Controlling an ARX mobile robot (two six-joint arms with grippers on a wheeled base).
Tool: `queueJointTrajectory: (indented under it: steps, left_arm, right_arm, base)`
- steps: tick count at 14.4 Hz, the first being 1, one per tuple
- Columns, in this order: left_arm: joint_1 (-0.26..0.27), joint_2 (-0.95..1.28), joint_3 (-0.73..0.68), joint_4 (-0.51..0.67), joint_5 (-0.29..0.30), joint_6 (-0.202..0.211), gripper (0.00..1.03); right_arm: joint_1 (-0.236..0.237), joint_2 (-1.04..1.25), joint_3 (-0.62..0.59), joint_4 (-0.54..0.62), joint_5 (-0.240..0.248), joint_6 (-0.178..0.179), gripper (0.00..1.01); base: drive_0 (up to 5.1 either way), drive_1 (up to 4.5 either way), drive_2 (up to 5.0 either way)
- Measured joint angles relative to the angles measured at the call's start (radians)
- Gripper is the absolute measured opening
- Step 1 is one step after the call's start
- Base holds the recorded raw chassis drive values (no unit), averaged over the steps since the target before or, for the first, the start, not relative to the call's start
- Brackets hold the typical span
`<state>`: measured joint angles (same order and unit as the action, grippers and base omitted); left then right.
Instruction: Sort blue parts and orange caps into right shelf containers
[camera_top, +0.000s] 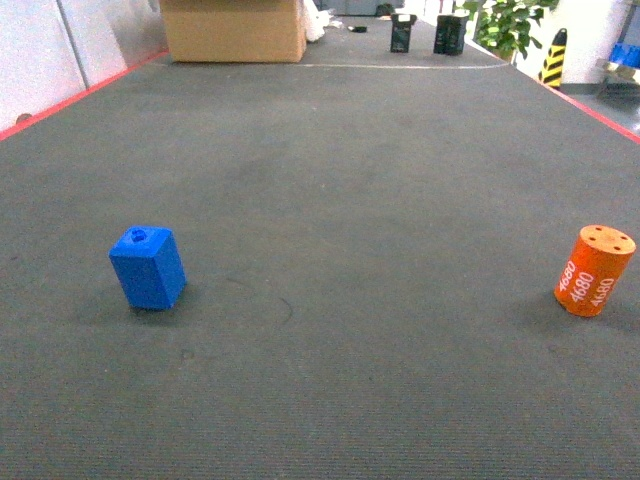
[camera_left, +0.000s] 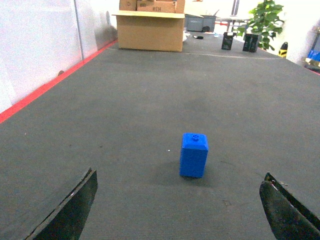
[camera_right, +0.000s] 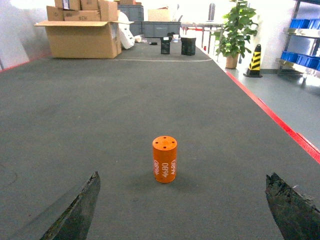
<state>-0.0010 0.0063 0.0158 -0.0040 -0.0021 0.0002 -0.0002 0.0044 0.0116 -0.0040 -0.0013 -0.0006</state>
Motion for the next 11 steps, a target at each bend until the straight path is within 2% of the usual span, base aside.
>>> queueJointTrajectory:
  steps: [11]
  left_arm:
    - [0.000, 0.000, 0.000, 0.000, 0.000, 0.000, 0.98]
  right_arm:
    - [0.000, 0.000, 0.000, 0.000, 0.000, 0.000, 0.98]
  base:
    - [0.0, 0.00, 0.0]
